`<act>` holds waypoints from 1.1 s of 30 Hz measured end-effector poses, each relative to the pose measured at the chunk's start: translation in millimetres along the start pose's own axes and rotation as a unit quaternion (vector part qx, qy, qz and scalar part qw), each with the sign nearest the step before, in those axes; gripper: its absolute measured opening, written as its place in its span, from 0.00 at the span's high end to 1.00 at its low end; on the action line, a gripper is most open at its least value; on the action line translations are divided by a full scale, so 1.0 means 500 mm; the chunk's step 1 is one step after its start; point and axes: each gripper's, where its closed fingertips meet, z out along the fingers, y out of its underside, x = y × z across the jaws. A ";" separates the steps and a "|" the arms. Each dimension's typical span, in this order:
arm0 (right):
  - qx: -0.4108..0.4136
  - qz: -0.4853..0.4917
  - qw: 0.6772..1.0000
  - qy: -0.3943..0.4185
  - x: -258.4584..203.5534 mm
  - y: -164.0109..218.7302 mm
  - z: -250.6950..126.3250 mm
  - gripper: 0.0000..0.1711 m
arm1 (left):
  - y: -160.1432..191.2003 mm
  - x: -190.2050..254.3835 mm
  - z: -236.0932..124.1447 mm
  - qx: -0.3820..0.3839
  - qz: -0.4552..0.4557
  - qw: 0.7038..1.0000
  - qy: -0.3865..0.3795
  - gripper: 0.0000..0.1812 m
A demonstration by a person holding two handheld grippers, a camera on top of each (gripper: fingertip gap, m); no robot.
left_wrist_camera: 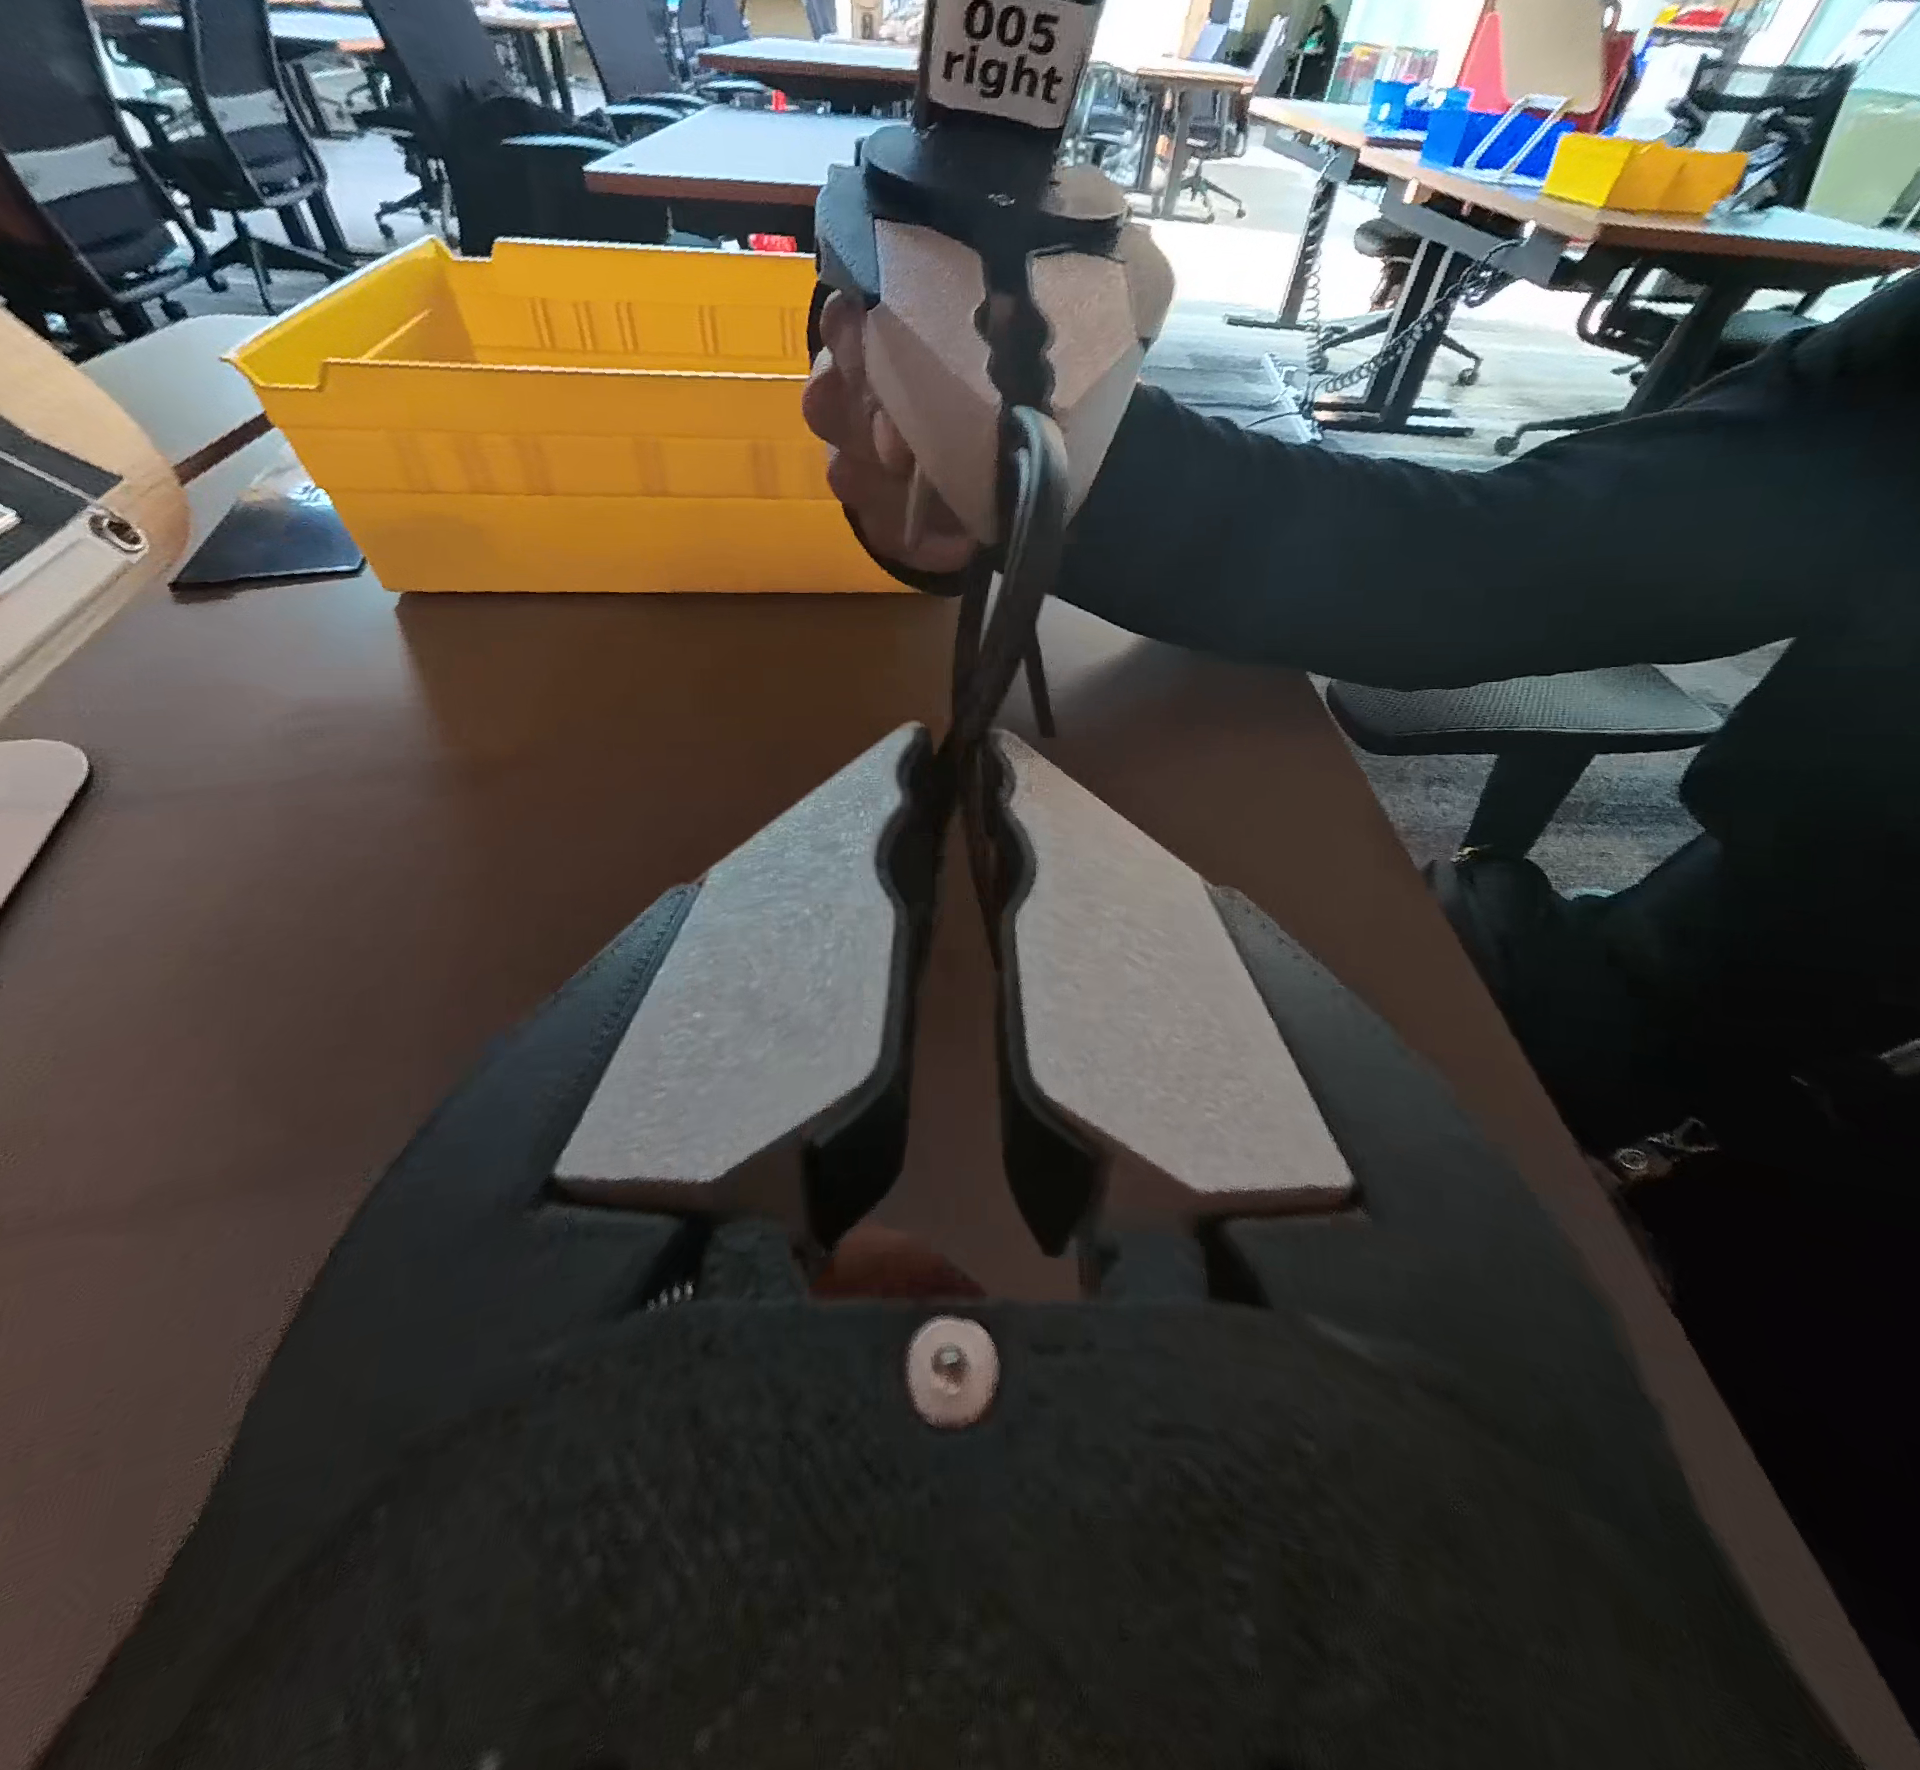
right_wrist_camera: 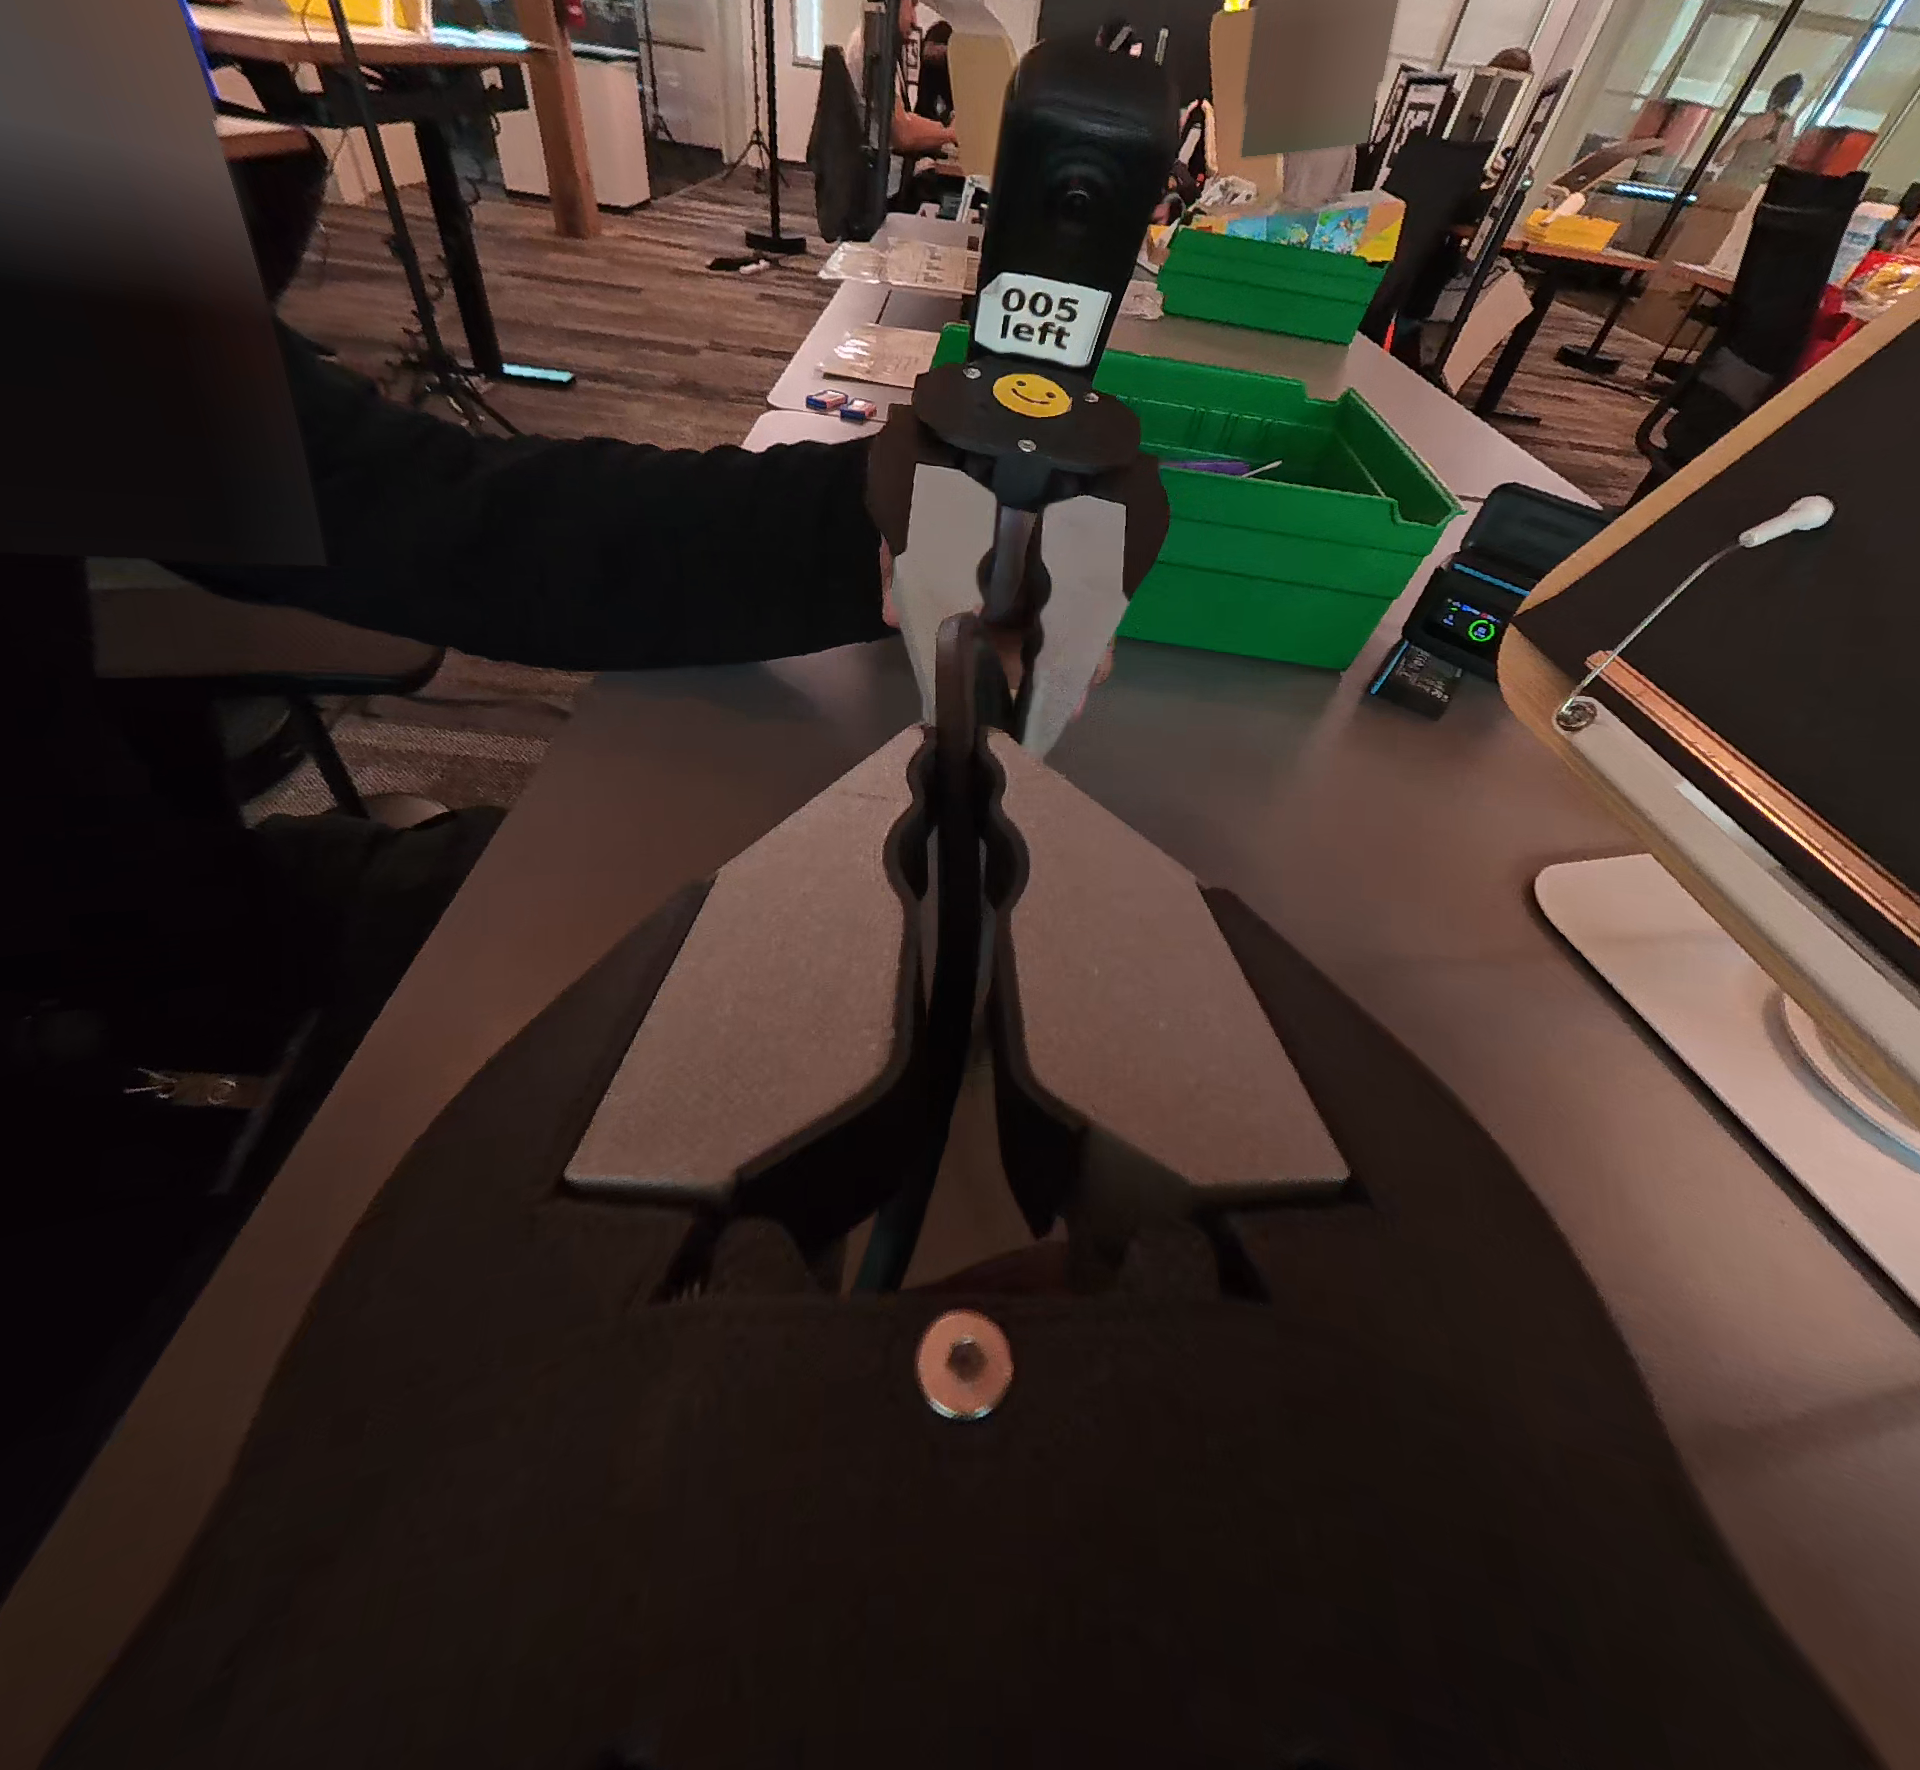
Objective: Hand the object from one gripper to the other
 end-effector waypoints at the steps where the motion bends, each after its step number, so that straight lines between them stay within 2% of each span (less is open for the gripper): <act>1: 0.001 0.001 1.000 0.001 0.001 -0.001 0.000 0.99 | -0.002 0.001 0.001 0.003 0.001 1.000 0.001 0.97; 8: -0.021 0.021 0.998 0.050 0.039 0.020 -0.004 0.98 | -0.006 -0.020 -0.001 0.003 0.024 0.999 -0.035 0.98; 14: -0.058 0.018 0.998 0.034 0.020 0.056 0.025 0.97 | -0.033 -0.013 -0.007 0.043 0.042 0.998 -0.033 0.98; 20: -0.088 0.011 0.996 0.000 -0.013 0.084 0.055 0.82 | -0.030 0.042 0.012 0.047 0.077 0.996 0.029 0.98; 26: -0.034 0.024 0.997 -0.058 -0.055 0.054 0.070 0.76 | -0.055 0.094 0.013 0.098 0.081 0.987 0.097 0.98; 33: -0.017 0.046 0.993 -0.104 -0.085 0.054 0.099 0.62 | -0.084 0.141 0.003 0.145 0.082 0.974 0.155 0.98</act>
